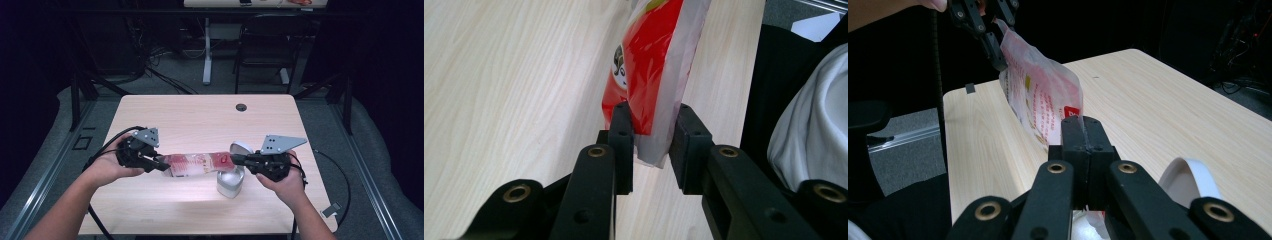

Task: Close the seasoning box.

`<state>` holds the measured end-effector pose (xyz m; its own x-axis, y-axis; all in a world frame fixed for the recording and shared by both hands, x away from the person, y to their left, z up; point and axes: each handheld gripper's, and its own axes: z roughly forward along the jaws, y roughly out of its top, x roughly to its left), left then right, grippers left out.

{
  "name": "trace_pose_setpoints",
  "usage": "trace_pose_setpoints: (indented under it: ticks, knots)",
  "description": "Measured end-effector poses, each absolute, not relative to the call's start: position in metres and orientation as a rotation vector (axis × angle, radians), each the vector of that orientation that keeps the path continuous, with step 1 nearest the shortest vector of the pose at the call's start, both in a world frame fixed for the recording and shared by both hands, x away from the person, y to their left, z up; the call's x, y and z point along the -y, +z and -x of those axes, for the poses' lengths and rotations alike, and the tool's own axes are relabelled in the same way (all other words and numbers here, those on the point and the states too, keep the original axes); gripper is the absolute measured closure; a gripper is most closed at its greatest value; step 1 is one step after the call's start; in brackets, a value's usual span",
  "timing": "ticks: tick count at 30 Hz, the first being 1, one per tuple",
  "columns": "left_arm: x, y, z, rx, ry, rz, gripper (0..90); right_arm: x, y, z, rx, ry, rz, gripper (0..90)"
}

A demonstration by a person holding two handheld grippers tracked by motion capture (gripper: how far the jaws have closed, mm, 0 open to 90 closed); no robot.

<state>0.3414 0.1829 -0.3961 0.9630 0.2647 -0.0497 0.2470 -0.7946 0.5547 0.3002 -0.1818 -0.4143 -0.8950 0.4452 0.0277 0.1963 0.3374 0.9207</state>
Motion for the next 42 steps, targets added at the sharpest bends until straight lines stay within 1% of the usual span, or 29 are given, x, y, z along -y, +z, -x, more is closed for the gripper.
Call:
trace_pose_setpoints:
  ticks: [12, 42]
  knots:
    - [-0.192, -0.411, -0.339, -0.403, 0.026, -2.515, 74.1, 0.169, -0.411, -0.303, -2.394, 1.575, -0.543, 90.0]
    - [-0.195, -0.446, -0.337, -0.449, -0.006, -2.503, 71.3, 0.148, -0.397, -0.304, -2.446, 1.515, -0.469, 90.0]
